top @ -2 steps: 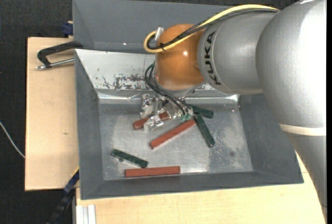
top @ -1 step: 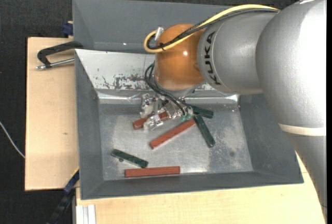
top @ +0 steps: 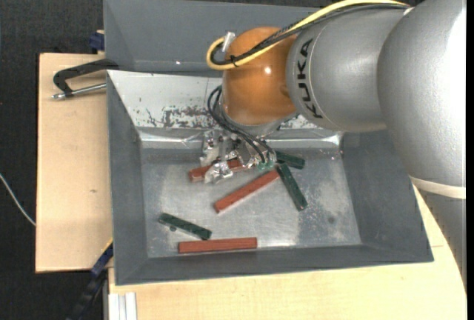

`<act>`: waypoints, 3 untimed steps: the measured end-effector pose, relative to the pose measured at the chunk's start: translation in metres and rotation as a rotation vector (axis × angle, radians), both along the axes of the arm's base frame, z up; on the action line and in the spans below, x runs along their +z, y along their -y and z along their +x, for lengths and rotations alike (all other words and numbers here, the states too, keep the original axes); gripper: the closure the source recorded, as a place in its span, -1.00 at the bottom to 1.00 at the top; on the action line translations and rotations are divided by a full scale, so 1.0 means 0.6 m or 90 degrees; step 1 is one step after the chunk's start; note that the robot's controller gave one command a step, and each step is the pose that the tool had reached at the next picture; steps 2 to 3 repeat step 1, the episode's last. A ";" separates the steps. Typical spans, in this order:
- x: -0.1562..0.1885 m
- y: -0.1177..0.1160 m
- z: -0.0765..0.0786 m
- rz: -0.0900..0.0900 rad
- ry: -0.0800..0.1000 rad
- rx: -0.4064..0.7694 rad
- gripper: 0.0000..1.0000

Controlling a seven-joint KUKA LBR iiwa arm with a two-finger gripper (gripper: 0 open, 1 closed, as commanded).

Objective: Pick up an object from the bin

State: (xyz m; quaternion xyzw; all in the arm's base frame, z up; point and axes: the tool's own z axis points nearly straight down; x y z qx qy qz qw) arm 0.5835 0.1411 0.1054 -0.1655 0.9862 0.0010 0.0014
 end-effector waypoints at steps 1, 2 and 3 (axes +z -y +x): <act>0.228 0.004 0.011 0.000 0.003 -0.004 1.00; 0.228 0.004 0.011 0.000 0.003 -0.004 1.00; 0.228 0.004 0.011 0.000 0.003 -0.004 1.00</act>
Offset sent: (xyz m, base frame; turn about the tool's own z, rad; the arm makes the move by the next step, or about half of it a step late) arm 0.0000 0.0000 0.0000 0.0000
